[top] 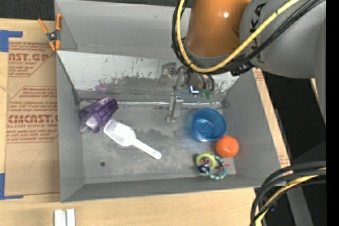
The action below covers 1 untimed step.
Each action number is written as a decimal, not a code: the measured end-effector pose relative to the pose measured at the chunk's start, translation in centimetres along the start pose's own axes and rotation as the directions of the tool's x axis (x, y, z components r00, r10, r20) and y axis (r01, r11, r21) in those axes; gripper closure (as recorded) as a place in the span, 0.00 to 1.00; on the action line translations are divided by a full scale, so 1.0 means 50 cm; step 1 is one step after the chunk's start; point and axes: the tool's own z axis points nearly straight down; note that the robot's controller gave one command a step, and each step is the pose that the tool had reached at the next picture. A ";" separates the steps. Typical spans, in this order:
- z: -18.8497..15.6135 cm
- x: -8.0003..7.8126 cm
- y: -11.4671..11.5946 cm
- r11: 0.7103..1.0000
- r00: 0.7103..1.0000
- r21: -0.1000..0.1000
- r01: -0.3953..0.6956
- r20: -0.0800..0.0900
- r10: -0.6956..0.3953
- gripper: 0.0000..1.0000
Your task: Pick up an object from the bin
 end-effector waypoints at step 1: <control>0.000 0.000 0.000 1.000 1.000 0.000 0.000 0.000 0.000 0.00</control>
Offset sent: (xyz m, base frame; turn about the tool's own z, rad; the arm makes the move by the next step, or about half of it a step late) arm -0.0088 -0.0354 -0.0367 -0.0376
